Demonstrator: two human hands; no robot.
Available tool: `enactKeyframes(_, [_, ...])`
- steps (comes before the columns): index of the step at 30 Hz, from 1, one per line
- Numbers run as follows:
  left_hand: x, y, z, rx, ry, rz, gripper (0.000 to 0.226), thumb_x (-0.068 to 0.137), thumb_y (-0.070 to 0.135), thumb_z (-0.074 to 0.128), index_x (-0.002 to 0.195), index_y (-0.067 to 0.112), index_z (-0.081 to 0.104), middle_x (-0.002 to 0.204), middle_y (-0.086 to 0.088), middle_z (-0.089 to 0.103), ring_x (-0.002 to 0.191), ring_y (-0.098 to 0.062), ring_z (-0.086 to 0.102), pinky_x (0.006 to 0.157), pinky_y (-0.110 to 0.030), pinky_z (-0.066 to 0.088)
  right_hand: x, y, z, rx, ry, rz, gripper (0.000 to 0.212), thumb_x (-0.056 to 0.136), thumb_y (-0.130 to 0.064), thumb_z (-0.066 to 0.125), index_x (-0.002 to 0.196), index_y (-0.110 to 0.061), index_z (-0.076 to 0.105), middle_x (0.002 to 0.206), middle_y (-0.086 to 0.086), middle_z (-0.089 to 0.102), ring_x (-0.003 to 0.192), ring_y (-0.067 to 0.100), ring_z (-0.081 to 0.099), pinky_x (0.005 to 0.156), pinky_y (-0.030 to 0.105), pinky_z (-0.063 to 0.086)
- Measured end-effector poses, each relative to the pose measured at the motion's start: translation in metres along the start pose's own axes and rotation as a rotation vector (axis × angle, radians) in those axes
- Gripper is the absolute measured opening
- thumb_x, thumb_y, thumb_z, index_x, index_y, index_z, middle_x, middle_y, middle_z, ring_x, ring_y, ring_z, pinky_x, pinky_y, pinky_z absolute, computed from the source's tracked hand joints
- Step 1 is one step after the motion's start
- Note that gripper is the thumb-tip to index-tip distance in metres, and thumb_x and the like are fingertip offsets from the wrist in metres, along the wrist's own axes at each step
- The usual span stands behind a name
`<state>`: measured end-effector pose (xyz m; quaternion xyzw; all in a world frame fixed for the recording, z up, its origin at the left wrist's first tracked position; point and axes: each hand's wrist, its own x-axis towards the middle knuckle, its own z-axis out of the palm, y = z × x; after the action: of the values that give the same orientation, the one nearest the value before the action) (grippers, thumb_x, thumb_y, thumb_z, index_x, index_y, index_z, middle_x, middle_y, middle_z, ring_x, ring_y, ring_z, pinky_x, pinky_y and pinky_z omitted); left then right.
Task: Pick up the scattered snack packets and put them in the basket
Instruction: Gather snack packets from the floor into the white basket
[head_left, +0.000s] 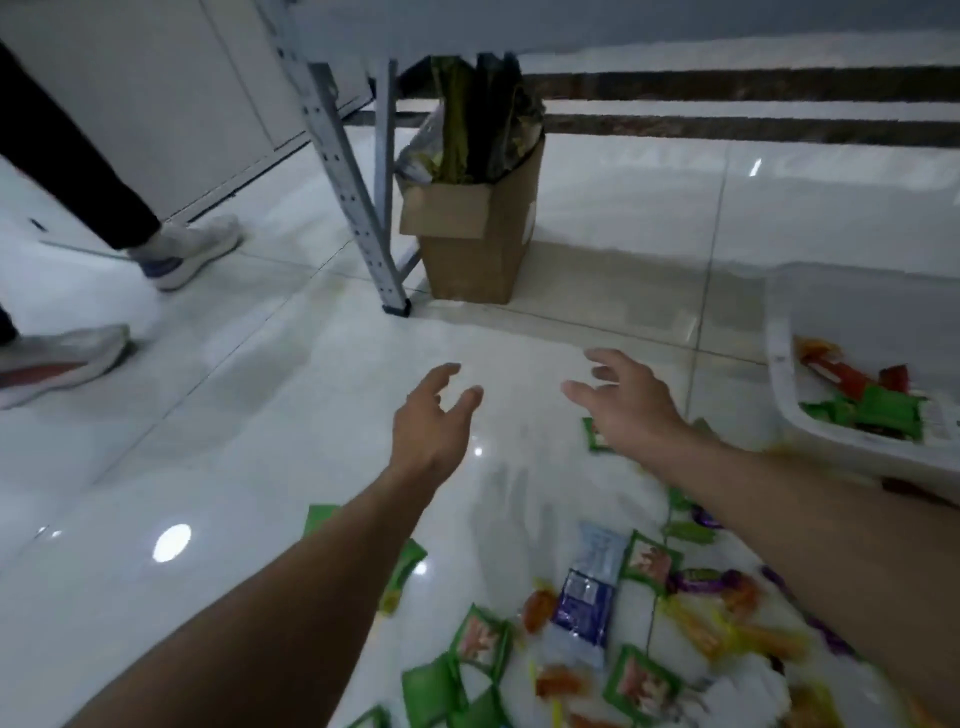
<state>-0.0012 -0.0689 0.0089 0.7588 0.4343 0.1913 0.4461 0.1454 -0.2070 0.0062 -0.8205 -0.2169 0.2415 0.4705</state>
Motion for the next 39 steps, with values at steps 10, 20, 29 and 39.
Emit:
enactKeyframes(10, [-0.008, -0.088, -0.071, 0.204, -0.001, -0.067, 0.048, 0.088, 0.037, 0.064, 0.133, 0.029, 0.051, 0.136, 0.002, 0.053, 0.091, -0.009, 0.056, 0.090, -0.021, 0.039, -0.022, -0.001, 0.118, -0.098, -0.233, -0.059, 0.056, 0.087, -0.035, 0.068, 0.138, -0.029, 0.047, 0.137, 0.000, 0.051, 0.119, 0.016, 0.053, 0.097, 0.030, 0.046])
enactKeyframes(20, [-0.033, -0.177, -0.071, 0.503, -0.240, -0.094, 0.090, 0.067, 0.057, 0.075, 0.144, 0.034, 0.034, 0.146, 0.003, 0.040, 0.132, -0.019, 0.039, 0.106, -0.041, 0.038, -0.022, 0.015, 0.179, -0.449, -0.478, -0.256, 0.062, 0.084, -0.035, 0.068, 0.140, -0.030, 0.042, 0.143, -0.004, 0.045, 0.130, 0.015, 0.043, 0.106, 0.031, 0.038])
enactKeyframes(29, [-0.028, -0.210, -0.086, 0.655, -0.184, -0.108, 0.118, 0.046, 0.073, 0.076, 0.147, 0.037, 0.025, 0.155, -0.002, 0.019, 0.144, -0.022, 0.013, 0.113, -0.044, 0.026, -0.019, 0.020, 0.221, -0.677, -0.697, -0.336, 0.090, 0.074, -0.042, 0.076, 0.149, -0.035, 0.027, 0.161, -0.007, 0.006, 0.147, 0.017, 0.010, 0.119, 0.036, 0.016])
enactKeyframes(39, [-0.023, -0.217, -0.090, 0.666, -0.167, -0.058, 0.106, 0.050, 0.074, 0.074, 0.142, 0.035, 0.037, 0.148, -0.003, 0.026, 0.135, -0.023, 0.023, 0.109, -0.039, 0.031, -0.013, 0.026, 0.241, -0.806, -0.680, -0.501, 0.078, 0.072, -0.047, 0.076, 0.140, -0.029, 0.041, 0.151, -0.001, 0.025, 0.143, 0.018, 0.014, 0.111, 0.033, 0.020])
